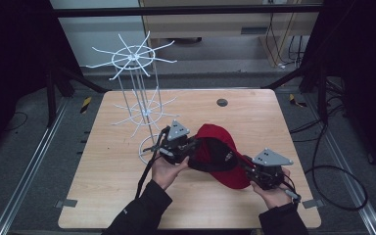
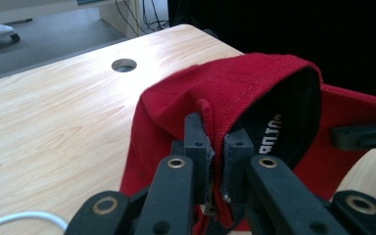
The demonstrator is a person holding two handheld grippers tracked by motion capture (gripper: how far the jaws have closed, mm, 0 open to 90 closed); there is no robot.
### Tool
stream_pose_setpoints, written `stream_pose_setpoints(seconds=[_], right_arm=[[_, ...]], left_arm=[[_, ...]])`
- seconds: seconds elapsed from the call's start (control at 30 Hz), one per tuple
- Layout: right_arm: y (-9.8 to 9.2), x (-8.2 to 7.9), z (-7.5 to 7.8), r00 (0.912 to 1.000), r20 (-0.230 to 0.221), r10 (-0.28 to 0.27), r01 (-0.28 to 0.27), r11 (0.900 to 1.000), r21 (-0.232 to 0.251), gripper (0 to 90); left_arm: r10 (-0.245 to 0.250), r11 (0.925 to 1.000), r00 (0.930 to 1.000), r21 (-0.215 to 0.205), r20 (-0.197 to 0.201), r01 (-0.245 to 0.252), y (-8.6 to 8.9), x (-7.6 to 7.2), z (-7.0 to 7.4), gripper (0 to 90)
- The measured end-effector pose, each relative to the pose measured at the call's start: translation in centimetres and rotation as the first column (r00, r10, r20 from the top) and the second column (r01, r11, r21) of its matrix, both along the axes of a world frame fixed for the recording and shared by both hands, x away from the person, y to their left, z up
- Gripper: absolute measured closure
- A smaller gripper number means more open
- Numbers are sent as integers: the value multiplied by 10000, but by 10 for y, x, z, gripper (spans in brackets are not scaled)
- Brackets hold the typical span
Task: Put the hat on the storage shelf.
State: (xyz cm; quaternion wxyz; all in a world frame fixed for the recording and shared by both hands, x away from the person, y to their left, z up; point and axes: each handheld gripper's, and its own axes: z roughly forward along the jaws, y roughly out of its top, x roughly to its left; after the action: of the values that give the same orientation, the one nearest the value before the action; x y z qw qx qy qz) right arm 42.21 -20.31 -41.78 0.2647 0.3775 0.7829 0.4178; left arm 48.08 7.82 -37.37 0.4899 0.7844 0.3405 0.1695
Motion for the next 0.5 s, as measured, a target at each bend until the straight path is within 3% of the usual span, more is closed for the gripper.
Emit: stream_pose_setpoints(seconds=[0.07,0.2,0.5], right_arm=[[1,-3,0,9998,-183,58,-54,9996,259,689],[0,-5,2,9998,-127,135,-129,9989,457,688],[-4,-5,-10,9976,-608,330,-297,9981,549,640]], left_arm=[[7,10000,10000,-21,-21,-7,4,-2,-1,840],[74,10000,10000,11,-64,-74,9,-4,-3,841],[196,9995,9995,-249,232,-190,11,-3,4,842]])
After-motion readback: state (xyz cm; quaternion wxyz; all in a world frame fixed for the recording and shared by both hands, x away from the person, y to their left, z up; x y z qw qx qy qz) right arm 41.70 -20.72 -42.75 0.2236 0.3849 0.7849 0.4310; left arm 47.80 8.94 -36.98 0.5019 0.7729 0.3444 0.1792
